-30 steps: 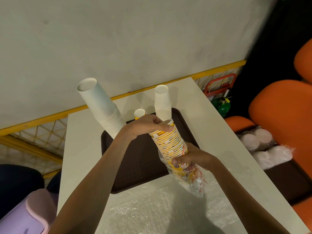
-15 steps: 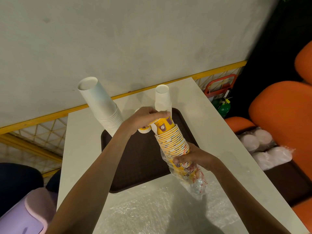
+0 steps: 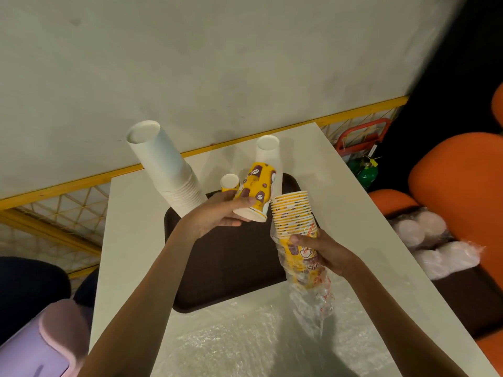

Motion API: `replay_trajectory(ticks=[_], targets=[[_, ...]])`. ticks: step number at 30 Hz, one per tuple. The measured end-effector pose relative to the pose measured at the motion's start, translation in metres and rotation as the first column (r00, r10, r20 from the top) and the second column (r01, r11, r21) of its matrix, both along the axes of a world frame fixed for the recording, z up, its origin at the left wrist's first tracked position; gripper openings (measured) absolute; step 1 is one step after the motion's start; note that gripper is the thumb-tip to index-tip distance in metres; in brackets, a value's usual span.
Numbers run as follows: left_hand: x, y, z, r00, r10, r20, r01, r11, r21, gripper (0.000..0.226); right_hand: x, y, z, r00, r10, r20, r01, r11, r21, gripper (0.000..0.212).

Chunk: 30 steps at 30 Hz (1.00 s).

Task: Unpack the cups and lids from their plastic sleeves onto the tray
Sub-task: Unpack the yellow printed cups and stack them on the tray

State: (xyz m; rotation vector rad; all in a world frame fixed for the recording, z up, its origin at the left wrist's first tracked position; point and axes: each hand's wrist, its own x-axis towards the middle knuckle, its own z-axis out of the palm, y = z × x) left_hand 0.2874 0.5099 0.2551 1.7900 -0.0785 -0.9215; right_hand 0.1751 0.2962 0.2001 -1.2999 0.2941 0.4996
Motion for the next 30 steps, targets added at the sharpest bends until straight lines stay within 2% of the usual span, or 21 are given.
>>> replay_trajectory(ticks=[2, 4, 7, 9, 11, 14, 17, 21, 26, 30], targets=[[0.001, 0.001, -0.007, 1.000, -0.026, -0.002, 0.026, 1.000, 0.005, 0.034, 0.005, 0.002, -0.002, 1.000, 0.004, -0.016, -0.004, 1.000, -0.013, 0.029], [0.004, 0.001, -0.009, 0.999, -0.019, 0.040, 0.019, 1.000, 0.003, 0.047, 0.009, 0.004, -0.004, 1.000, 0.012, -0.022, -0.013, 0.999, -0.032, 0.032], [0.015, -0.003, -0.013, 0.973, 0.161, 0.165, -0.157, 0.987, -0.035, 0.052, 0.016, 0.004, -0.008, 0.999, -0.002, -0.053, 0.000, 0.999, -0.035, 0.023], [0.027, -0.007, -0.018, 0.897, 0.341, 0.282, -0.336, 0.939, -0.069, 0.052, 0.020, 0.005, -0.010, 0.997, -0.014, -0.079, 0.011, 0.999, -0.034, 0.020], [0.039, -0.011, -0.024, 0.811, 0.437, 0.388, -0.439, 0.894, -0.090, 0.060, 0.025, 0.006, -0.014, 0.996, -0.010, -0.088, 0.006, 0.999, -0.044, 0.024], [0.056, -0.015, -0.038, 0.731, 0.457, 0.507, -0.499, 0.865, -0.059, 0.070, 0.031, 0.008, -0.020, 0.996, -0.003, -0.093, -0.001, 0.999, -0.039, 0.023], [0.067, -0.019, -0.054, 0.693, 0.443, 0.569, -0.534, 0.845, -0.008, 0.075, 0.034, 0.008, -0.024, 0.996, 0.009, -0.087, -0.011, 1.000, -0.022, 0.025], [0.078, -0.022, -0.079, 0.705, 0.422, 0.571, -0.552, 0.831, 0.067, 0.079, 0.040, 0.007, -0.032, 0.997, 0.005, -0.074, -0.006, 1.000, -0.013, 0.048], [0.078, -0.021, -0.099, 0.764, 0.425, 0.485, -0.545, 0.828, 0.133, 0.084, 0.043, 0.007, -0.037, 0.998, 0.008, -0.064, -0.009, 1.000, -0.004, 0.044], [0.064, -0.020, -0.109, 0.850, 0.409, 0.331, -0.493, 0.839, 0.231, 0.098, 0.043, 0.009, -0.040, 0.997, -0.001, -0.077, 0.002, 1.000, 0.003, 0.044]])
